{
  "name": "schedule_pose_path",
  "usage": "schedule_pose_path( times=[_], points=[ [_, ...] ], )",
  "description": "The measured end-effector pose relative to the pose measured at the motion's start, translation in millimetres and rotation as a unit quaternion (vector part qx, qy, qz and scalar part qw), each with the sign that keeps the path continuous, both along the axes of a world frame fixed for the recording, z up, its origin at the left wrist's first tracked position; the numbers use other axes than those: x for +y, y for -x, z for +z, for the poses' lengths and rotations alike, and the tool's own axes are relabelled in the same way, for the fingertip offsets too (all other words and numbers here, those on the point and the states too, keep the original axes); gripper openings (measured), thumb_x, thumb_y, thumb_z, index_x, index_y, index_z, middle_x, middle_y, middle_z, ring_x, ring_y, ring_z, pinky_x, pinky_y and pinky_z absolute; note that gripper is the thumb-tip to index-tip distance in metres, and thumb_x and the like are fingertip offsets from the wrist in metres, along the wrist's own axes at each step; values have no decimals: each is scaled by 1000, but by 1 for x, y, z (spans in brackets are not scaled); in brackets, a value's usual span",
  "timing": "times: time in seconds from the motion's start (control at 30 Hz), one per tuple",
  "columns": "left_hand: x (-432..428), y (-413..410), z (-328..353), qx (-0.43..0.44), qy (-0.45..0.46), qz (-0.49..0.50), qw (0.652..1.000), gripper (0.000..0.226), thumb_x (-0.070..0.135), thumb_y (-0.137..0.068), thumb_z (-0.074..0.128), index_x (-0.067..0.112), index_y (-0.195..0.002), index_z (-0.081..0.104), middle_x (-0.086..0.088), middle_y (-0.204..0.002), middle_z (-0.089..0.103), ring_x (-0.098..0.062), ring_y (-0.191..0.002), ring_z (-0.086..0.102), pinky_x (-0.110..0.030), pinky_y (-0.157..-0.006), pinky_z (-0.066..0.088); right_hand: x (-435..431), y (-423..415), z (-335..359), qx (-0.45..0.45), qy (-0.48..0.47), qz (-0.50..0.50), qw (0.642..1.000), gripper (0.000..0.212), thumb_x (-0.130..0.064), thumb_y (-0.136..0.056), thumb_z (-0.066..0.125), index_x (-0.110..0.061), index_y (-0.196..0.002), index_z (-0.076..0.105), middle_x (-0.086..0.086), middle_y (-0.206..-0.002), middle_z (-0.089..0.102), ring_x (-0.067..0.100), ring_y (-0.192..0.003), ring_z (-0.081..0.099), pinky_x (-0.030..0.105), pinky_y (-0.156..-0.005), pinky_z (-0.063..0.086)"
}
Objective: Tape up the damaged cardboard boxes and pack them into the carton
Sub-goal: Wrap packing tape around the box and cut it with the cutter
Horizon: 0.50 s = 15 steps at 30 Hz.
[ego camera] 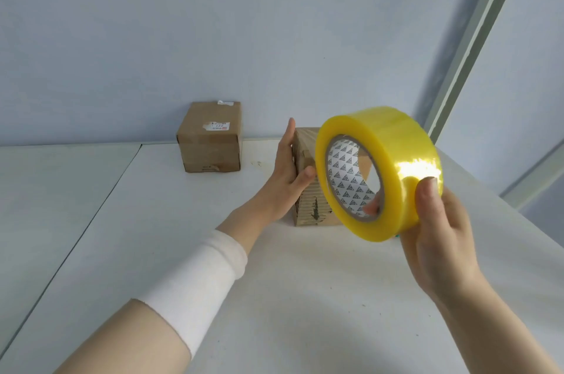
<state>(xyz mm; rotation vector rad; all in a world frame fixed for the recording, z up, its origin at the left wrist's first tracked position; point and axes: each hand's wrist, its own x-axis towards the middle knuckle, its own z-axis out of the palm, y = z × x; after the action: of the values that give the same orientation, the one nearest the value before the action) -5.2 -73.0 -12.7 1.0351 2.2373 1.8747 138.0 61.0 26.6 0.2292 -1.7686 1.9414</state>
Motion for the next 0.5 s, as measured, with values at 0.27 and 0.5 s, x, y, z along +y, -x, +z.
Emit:
schedule_pose_path(
  times=[0.27, 0.5],
  points=[
    [24, -17, 17, -51, -93, 137, 985, 38, 66, -83, 33, 38, -108, 40, -3, -144, 21, -12, -143, 6, -31, -115, 17, 2, 18, 63, -1, -25, -39, 999, 58, -79, -58, 61, -22, -62, 72, 0, -59, 69, 13, -57, 66, 25, -56, 54],
    [20, 15, 16, -173, -42, 218, 960, 50, 45, -99, 26, 8, -110, 57, -18, -133, 46, -30, -128, 42, -49, -108, 32, -15, 82, 70, -94, -66, -38, 993, 34, -50, -88, 55, -18, -82, 64, 6, -73, 73, 18, -68, 71, 34, -64, 59]
  ],
)
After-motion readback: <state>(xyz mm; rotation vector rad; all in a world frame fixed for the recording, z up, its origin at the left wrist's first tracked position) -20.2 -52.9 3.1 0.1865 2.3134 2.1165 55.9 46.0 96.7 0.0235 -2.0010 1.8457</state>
